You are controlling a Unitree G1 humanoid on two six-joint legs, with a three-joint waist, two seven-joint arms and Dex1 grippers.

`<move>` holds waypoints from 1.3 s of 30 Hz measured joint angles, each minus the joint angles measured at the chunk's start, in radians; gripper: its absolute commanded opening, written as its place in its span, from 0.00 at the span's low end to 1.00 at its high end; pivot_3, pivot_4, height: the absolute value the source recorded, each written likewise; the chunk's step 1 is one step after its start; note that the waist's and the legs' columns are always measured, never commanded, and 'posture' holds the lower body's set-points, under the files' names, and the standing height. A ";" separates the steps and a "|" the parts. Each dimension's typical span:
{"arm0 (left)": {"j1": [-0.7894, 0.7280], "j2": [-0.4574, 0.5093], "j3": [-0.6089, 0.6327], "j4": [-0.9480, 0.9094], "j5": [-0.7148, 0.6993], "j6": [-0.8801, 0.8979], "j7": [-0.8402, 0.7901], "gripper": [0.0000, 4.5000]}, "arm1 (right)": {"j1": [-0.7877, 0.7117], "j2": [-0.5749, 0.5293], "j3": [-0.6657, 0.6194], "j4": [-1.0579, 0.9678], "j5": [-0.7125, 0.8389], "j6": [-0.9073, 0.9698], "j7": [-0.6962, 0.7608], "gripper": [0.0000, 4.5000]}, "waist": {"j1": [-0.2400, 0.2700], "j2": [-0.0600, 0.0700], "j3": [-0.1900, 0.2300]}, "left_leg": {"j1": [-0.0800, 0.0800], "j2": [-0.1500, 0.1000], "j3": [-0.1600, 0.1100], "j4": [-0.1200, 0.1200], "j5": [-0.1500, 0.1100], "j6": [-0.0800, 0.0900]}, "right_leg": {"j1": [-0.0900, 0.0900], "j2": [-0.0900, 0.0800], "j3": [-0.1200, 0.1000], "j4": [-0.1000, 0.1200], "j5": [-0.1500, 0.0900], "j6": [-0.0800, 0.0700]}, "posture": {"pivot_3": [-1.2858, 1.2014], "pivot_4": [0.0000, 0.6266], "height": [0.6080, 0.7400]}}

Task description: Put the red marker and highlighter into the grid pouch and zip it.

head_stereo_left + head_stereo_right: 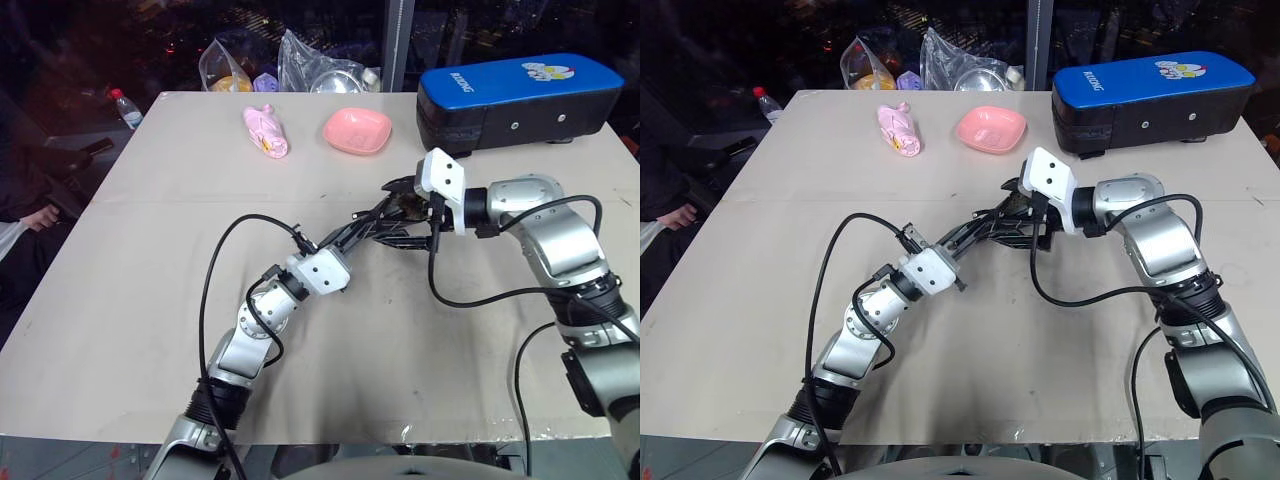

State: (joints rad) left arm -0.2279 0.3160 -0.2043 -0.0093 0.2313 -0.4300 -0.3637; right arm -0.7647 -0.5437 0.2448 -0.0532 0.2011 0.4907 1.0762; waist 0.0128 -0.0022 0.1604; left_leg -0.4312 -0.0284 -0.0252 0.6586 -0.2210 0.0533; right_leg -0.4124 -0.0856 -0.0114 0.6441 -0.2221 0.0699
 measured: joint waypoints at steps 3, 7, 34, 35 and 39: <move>0.000 0.001 0.000 0.000 0.000 0.000 0.000 0.00 | 0.000 0.004 0.014 0.018 -0.014 -0.009 -0.007 0.93 | 0.000 0.000 0.000 | 0.000 0.000 0.000 0.000 0.000 0.000 | 0.000 0.000 0.000 0.000 0.000 0.000 | 0.52 0.24 0.91; 0.000 0.002 0.000 0.000 0.000 0.000 0.000 0.00 | 0.000 0.014 0.014 0.024 -0.020 -0.015 -0.014 0.64 | 0.000 0.000 0.000 | 0.000 0.000 0.000 0.000 0.000 0.000 | 0.000 0.000 0.000 0.000 0.000 0.000 | 0.52 0.24 0.91; 0.010 0.007 0.000 -0.028 -0.019 0.001 0.000 0.00 | 0.102 0.037 -0.141 -0.025 0.231 0.133 -0.026 0.01 | 0.000 0.000 0.000 | 0.000 0.000 0.000 0.000 0.000 0.000 | 0.000 0.000 0.000 0.000 0.000 0.000 | 0.52 0.24 0.91; 0.010 0.008 0.000 -0.028 -0.019 0.001 0.000 0.00 | 0.108 0.038 -0.154 -0.007 0.248 0.131 -0.026 0.01 | 0.001 0.000 0.000 | 0.000 0.000 0.000 0.000 0.000 0.000 | 0.000 0.000 0.000 0.000 0.000 0.000 | 0.52 0.24 0.91; 0.011 0.009 0.000 -0.028 -0.019 0.001 0.000 0.00 | 0.117 0.037 -0.185 0.041 0.268 0.117 -0.026 0.01 | 0.000 0.000 0.000 | 0.000 0.000 0.000 0.000 0.000 0.000 | 0.000 0.000 0.000 0.000 0.000 0.000 | 0.52 0.24 0.91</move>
State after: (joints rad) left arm -0.2165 0.3248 -0.2045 -0.0370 0.2127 -0.4291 -0.3636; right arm -0.6478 -0.5069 0.0598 -0.0123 0.4689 0.6073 1.0506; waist 0.0132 -0.0022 0.1604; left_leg -0.4310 -0.0283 -0.0253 0.6585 -0.2210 0.0534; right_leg -0.4120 -0.0856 -0.0113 0.6442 -0.2221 0.0699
